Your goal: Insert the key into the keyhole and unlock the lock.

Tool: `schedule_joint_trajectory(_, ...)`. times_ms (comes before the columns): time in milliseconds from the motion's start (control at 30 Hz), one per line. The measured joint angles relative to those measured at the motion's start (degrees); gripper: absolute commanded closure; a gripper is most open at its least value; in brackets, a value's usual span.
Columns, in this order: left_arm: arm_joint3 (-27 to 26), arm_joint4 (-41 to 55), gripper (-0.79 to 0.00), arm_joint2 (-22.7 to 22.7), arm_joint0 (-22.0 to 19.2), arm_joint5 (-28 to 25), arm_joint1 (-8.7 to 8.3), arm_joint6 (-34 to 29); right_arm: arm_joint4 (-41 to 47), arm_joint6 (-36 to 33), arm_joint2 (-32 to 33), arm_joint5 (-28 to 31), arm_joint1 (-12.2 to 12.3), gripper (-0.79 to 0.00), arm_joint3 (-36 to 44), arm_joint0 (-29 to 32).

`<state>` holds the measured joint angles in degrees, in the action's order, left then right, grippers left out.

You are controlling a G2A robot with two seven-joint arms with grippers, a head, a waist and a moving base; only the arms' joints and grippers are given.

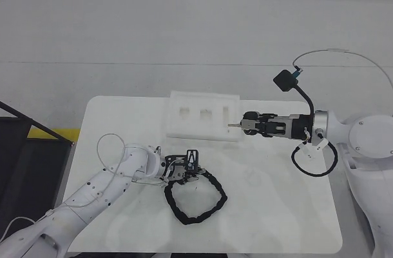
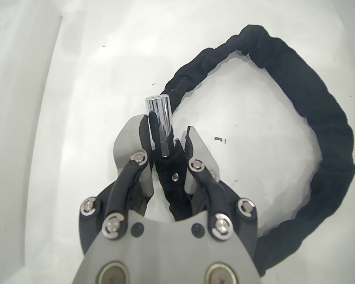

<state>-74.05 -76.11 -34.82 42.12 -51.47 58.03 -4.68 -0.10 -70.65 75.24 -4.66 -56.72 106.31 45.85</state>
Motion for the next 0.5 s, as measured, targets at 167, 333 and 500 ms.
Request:
schedule_joint_trajectory(167, 0.3, 0.2, 0.000, -0.2, 0.0, -0.3, 0.43, -0.6, 0.0, 0.0, 0.0, 0.0, 0.0, 0.000, 0.0, 0.0)
schedule_joint_trajectory(333, 0.6, 2.1, 0.000, -0.7, -0.5, -1.1, 0.92, -0.8, 0.0, 0.0, 0.0, 0.0, 0.0, 0.000, 0.0, 0.0)
schedule_joint_trajectory(500, -1.4, 5.5, 0.000, -2.6, -1.3, -4.7, 0.83, -0.7, 0.0, 0.0, 0.0, 0.0, 0.0, 0.000, 0.0, 0.0)
